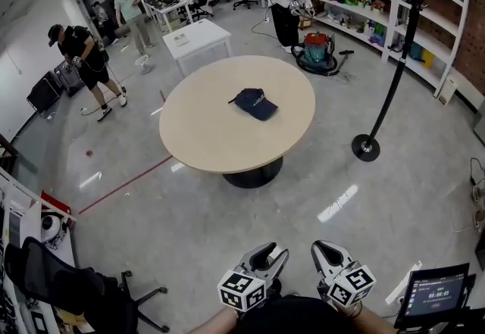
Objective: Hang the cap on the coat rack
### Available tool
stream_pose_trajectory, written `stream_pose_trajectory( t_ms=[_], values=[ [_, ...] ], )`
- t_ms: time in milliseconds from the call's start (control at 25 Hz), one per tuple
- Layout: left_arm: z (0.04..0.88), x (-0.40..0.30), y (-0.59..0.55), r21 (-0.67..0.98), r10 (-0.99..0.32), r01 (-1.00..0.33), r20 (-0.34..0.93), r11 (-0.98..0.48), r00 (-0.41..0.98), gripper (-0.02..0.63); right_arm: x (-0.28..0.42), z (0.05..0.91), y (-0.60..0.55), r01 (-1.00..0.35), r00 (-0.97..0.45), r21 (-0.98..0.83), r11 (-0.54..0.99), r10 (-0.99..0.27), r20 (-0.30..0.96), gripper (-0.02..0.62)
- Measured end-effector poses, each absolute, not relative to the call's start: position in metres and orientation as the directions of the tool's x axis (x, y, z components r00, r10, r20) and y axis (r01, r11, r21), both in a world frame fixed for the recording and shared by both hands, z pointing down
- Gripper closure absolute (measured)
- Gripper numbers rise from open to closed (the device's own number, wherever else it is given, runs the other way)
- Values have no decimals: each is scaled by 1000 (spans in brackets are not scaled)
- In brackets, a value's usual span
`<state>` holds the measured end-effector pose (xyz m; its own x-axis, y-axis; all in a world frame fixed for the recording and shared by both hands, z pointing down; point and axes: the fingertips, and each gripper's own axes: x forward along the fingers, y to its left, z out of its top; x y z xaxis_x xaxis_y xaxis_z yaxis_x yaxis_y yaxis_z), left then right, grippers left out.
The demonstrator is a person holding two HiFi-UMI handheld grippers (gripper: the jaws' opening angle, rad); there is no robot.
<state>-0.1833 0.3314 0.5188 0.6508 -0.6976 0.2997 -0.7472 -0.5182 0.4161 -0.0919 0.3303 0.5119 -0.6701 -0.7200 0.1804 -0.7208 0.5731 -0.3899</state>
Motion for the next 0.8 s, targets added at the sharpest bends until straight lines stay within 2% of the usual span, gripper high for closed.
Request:
stream_pose_trajectory(
  t_ms=[800],
  values=[
    [539, -272, 202, 518, -667, -683, 257, -515, 699, 436, -187, 521, 215, -770, -634, -331, 546, -714, 296, 591]
  ],
)
